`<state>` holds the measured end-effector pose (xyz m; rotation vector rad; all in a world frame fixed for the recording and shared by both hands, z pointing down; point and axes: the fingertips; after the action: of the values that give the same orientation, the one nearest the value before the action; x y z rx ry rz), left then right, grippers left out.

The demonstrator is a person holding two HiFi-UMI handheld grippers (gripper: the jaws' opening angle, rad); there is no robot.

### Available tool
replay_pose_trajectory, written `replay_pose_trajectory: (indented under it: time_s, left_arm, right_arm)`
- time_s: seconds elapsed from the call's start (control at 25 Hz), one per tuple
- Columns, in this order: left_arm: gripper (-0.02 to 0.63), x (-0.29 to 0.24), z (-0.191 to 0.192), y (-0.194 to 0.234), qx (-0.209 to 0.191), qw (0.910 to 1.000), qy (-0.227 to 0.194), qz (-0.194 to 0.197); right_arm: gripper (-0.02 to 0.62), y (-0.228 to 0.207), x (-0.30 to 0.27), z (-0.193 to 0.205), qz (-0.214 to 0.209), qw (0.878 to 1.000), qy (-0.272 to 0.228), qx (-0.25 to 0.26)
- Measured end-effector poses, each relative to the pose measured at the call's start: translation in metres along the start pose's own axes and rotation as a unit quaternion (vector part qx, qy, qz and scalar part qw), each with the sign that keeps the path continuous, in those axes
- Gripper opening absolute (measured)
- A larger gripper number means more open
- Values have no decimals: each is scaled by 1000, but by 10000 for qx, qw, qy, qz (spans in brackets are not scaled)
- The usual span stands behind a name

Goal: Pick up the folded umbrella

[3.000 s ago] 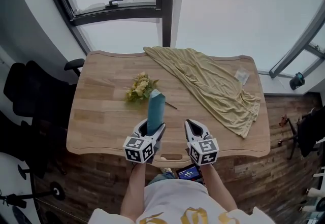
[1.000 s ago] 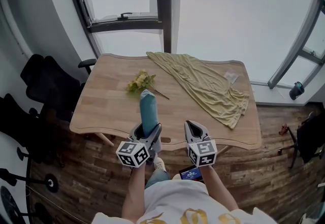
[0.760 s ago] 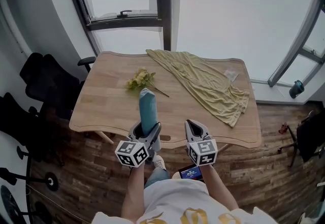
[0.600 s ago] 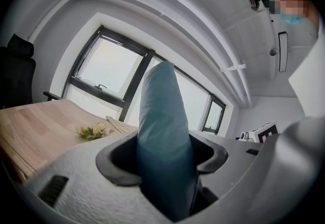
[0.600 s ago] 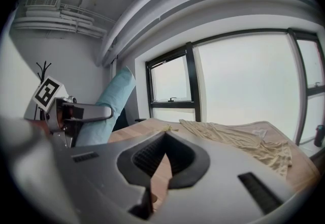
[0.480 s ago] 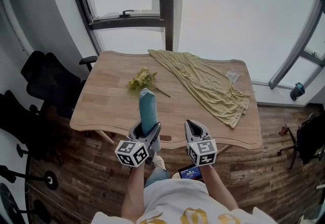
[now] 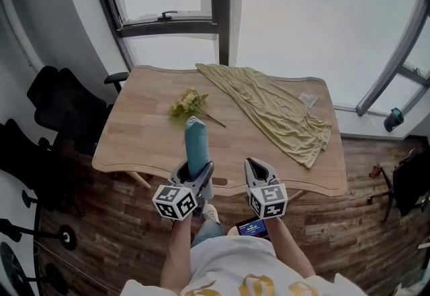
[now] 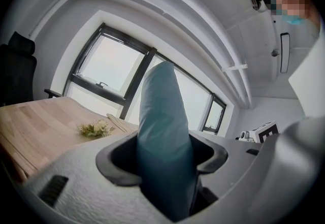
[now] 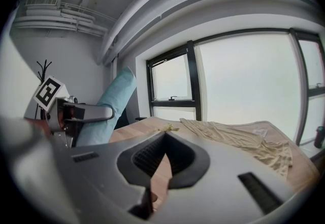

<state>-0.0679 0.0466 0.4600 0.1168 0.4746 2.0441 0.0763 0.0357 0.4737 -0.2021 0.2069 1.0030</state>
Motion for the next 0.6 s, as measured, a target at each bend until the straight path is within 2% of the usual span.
replay_pose_trajectory:
  time_s: [0.6]
  left_arm:
    - [284,2,-1,10,28,10000,12,-77]
  right_arm:
    - [9,3,-7,-1,-50,10000,28,20]
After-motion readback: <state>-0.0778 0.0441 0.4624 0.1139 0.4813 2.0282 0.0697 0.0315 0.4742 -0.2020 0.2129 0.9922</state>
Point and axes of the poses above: the fingertips, and each gripper's own axes: x backward along the fingers, y to its left, z out of its underside, and after that the axes turned 1 degree about y, right-handed
